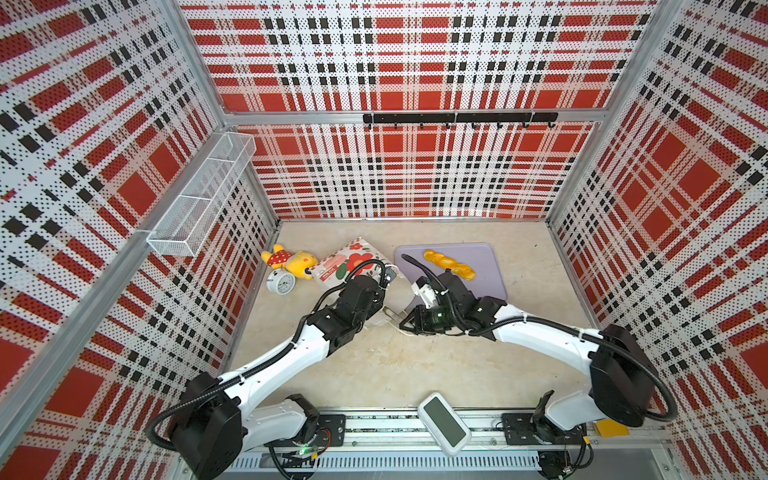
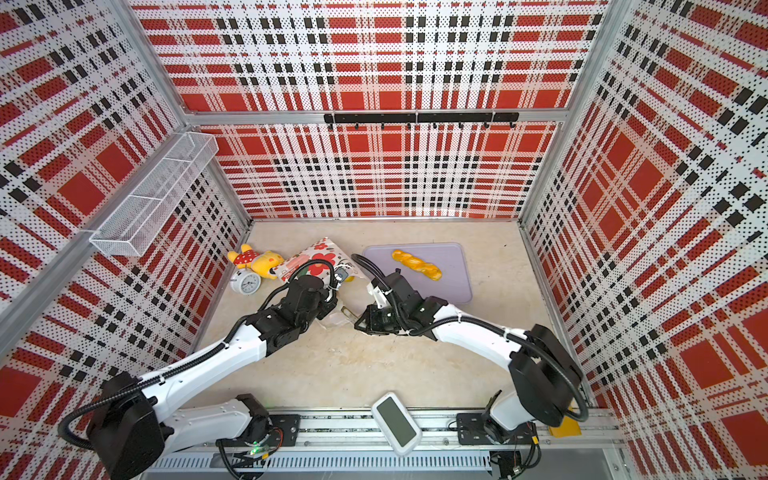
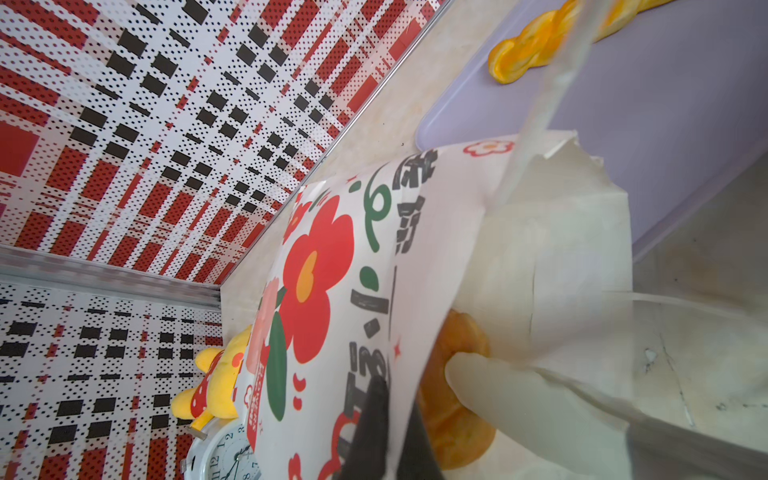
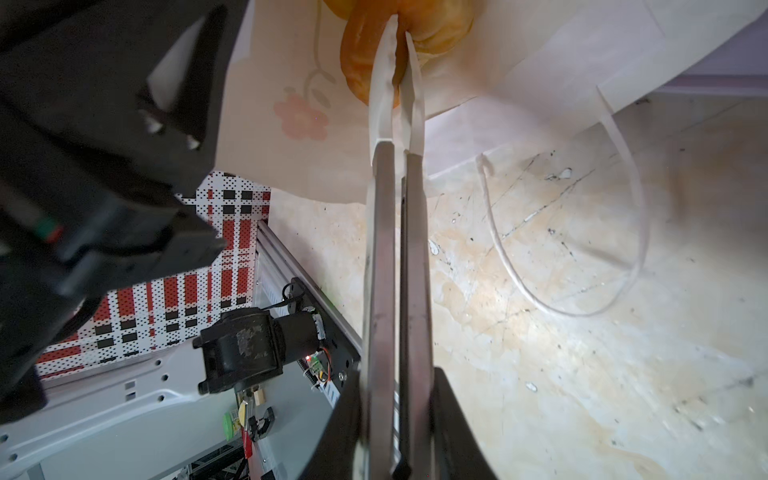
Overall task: Take the fake bread out of the paper bag
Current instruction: 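Reach the tongs into the bag mouth and pinch the round brown bun, then pull the bun out with the right gripper and carry it over the tray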
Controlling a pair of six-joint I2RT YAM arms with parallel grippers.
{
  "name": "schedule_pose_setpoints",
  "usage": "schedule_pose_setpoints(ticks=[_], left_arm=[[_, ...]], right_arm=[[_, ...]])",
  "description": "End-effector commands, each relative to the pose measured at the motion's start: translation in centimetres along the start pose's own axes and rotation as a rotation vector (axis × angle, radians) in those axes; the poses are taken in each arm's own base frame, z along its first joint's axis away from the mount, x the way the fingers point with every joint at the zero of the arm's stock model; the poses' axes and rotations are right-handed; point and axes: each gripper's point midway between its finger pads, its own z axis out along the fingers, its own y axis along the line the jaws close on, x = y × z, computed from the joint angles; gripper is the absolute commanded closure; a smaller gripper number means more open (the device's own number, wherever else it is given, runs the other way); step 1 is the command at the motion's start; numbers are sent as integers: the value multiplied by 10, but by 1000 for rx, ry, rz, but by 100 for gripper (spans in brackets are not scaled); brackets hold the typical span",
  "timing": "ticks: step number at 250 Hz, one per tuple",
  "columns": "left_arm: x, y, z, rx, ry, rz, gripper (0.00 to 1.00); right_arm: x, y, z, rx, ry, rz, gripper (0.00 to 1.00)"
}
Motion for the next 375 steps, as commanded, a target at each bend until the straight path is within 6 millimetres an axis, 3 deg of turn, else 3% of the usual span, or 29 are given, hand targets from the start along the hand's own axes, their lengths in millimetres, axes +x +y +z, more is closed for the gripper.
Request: schedule_pose_setpoints(ticks=[1,73,136,189,248,320,343,375], left_arm=[[-8,6,-3,-32,-31,-35,100],[-7,13,0,-70,-8,-65,100],[-5,29,5,-117,24,-136,100],[-6,44,9,-132,32,-207,100],[-5,47,12,-140,36,-226,100],[-1,59,14,-155,44,-262,100],[0,56,11,-140,41,-251,100],[1,52,3,-116,40,-240,100]], right_arm=[[-4,4,-15,10,-56,-70,100],[5,-12,-30,94,-58,-61,100],[8,-16,-59,172,-76,-98,100],[6,-6,-82,177,-118,-117,100],[12,15,-106,91,-149,-119,100],[27,26,-169,84,-225,-142,100],[19,31,-183,44,-267,-148,100],[-8,16,-189,98,-306,-136,100]])
